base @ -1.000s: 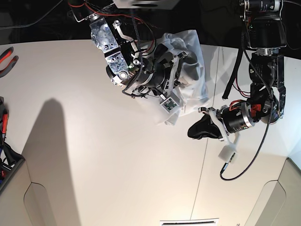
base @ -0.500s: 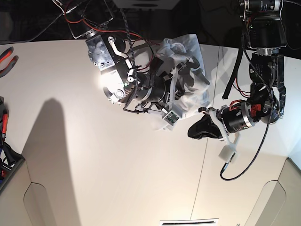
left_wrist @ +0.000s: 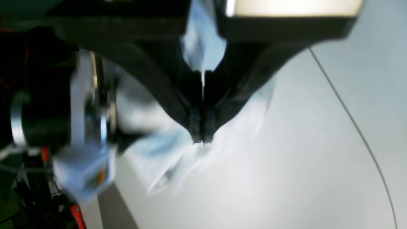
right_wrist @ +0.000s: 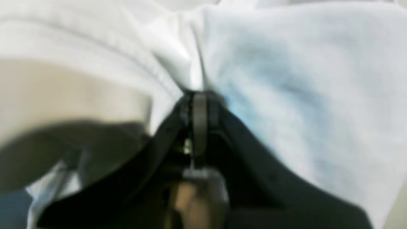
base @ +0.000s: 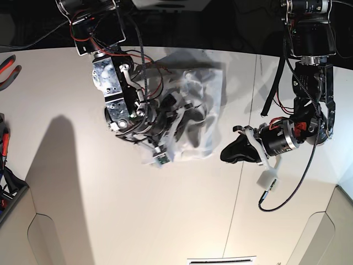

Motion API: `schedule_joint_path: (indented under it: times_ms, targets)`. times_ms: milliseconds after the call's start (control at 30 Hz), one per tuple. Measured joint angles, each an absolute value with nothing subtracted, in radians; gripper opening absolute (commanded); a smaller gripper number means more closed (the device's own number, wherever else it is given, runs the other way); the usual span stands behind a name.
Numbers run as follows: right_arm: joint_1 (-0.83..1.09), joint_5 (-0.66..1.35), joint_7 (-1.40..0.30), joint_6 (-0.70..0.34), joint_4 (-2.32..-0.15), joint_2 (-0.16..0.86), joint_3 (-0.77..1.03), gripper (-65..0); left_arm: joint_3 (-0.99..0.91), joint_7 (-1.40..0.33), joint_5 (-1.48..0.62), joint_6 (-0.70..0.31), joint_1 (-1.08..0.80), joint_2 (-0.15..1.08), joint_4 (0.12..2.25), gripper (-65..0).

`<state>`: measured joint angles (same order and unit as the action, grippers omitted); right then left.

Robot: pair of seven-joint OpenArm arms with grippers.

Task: Layout the t-shirt on the table in an organized manner, then fold the t-shirt properly
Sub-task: 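Carry the bundle with the right gripper to the table corner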

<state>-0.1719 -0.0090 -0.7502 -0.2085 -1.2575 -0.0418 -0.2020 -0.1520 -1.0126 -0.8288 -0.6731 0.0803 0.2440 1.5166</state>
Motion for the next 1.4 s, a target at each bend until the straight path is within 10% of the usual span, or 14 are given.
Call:
schedule_joint_path:
  times_ms: [267, 500, 1067, 1400]
  targets:
    - [-0.203, -0.153, -0.741, 0.048, -1.263, -0.017, 0.142, -65.0, -0.152, -1.013, -0.83, -0.673, 0.08, 0.244, 1.517, -65.0]
    - [-0.228, -0.167, -0.809, 0.043, -1.325, 0.01, 0.223, -65.0, -0.152, -1.001, -0.83, -0.673, 0.081, 0.244, 1.517, -65.0]
    - [-0.221, 0.102, -0.878, -0.495, -1.798, 0.031, 0.091, -65.0, -0.152, -0.986, -0.827, -0.674, 0.081, 0.244, 1.517, -65.0]
    - [-0.21, 0.443, -1.112, -0.645, -1.798, 0.321, 0.085, -65.0, -0.152, -0.987, -0.821, -0.675, 0.081, 0.244, 1.517, -65.0]
